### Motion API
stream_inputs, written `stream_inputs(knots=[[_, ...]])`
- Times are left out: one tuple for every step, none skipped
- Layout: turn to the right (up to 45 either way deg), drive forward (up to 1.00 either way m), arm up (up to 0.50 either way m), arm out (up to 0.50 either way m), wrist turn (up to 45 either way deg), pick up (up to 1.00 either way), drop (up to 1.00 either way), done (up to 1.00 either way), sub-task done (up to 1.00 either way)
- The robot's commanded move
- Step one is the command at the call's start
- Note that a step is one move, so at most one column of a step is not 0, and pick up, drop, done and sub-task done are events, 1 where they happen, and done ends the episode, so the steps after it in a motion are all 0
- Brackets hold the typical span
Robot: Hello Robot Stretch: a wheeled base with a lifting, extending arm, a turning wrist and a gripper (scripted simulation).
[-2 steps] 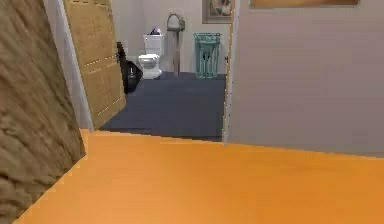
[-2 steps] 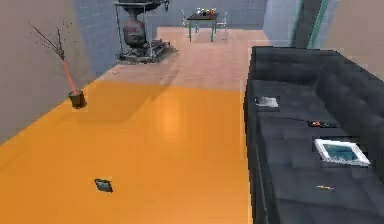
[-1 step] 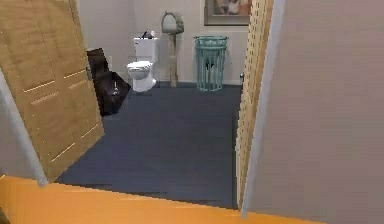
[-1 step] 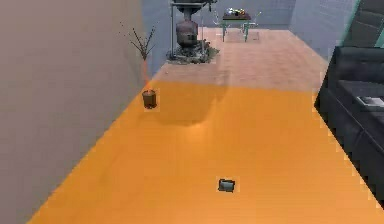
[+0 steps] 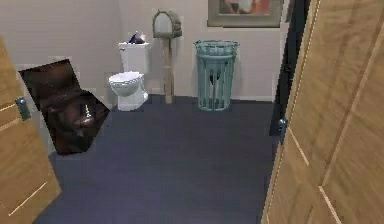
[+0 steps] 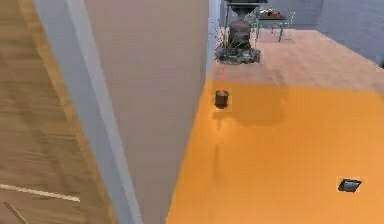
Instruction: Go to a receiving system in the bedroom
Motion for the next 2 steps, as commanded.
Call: stream_inputs(knots=[[6.0, 0.0, 0.0, 0.0, 0.0, 0.0, 0.0, 0.0, 0.0], [0.0, 0.05, 0.0, 0.0, 0.0, 0.0, 0.0, 0.0, 0.0]])
